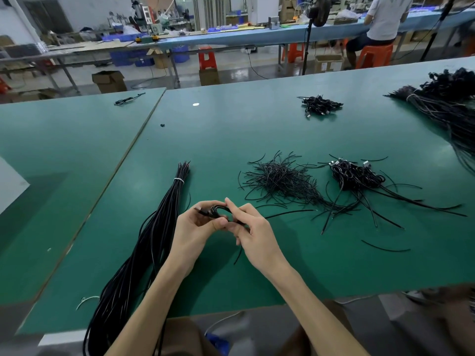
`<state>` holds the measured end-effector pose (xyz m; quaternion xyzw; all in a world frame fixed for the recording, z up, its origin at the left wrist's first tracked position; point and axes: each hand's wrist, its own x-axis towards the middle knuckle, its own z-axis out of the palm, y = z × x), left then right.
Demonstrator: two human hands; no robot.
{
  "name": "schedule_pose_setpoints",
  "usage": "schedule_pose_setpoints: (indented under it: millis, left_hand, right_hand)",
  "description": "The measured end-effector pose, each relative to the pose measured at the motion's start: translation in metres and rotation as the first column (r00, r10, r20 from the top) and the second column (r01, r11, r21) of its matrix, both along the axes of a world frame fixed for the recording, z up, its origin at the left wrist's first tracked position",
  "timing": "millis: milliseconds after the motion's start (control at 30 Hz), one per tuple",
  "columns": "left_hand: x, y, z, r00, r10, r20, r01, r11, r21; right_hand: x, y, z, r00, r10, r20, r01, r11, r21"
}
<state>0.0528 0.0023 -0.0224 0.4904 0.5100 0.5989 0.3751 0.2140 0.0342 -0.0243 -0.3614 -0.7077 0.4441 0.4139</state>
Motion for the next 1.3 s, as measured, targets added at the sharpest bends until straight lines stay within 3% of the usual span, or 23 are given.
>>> schedule_pose_setpoints:
  millis: [200,867,1033,1300]
  left_hand:
    - [0.003,0.0,0.002,0.999,-0.047,0.005,0.047,0.998,0.049]
    - [0.004,-0.001,-0.001,0.977,0.116,-0.18,-0.109,0.993,0.05]
    - [0.006,-0.003,0.0,0.973,0.144,-0.18,-0.141,0.99,0.033]
    - [0.018,0.0,0.006,0.962,0.053,-0.267,-0.053,0.999,0.006]
  right_hand:
    - [0.0,0.002,-0.002,0.999,0.024,0.04,-0.025,0.999,0.02]
    - [-0.006,-0.005,-0.006,0.956,-0.036,0.291,-0.025,0.979,0.203]
    - [-0.005,-0.009,0.0,0.886,-0.069,0.458,-0.068,0.959,0.274]
    - [0.021,-0.001,0.006,0.668,-0.246,0.702,-0.206,0.845,0.493]
